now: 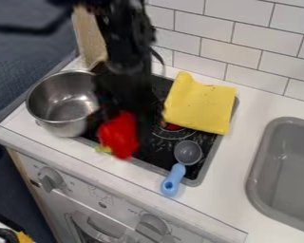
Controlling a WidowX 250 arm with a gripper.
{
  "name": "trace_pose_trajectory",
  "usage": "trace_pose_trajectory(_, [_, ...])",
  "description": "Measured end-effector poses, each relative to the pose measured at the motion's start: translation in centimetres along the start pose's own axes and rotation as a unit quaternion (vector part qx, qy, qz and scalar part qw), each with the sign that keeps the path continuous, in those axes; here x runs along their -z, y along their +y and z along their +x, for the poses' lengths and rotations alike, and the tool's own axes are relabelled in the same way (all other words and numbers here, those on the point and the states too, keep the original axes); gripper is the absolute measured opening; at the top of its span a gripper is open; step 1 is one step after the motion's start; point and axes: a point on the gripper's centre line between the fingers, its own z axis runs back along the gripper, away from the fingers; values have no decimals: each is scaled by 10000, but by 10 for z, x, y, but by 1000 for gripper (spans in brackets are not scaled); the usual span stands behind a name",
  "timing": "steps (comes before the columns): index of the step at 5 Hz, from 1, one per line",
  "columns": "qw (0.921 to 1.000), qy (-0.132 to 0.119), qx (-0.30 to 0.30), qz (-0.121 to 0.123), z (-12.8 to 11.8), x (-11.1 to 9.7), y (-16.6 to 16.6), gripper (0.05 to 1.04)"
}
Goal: Place the red pepper on top of the right knob of the stove
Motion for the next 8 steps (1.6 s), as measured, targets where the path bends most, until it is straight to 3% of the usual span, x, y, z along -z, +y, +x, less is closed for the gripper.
trace_pose_trajectory(2, [9993, 91, 16, 358, -7, 24, -6, 779])
trace_pose_trajectory(3, [9992, 158, -115, 349, -5, 30, -6, 779])
trace_pose_trajectory(5, [9986, 41, -510, 95, 25, 17, -2, 779])
trace_pose_trajectory(6, [9983, 21, -572, 88, 29, 13, 2, 779])
trace_pose_trajectory(7, [9981, 95, -584, 195, 22, 17, 4, 842])
trace_pose_trajectory(8, [9983, 186, -500, 245, 17, 20, 1, 988])
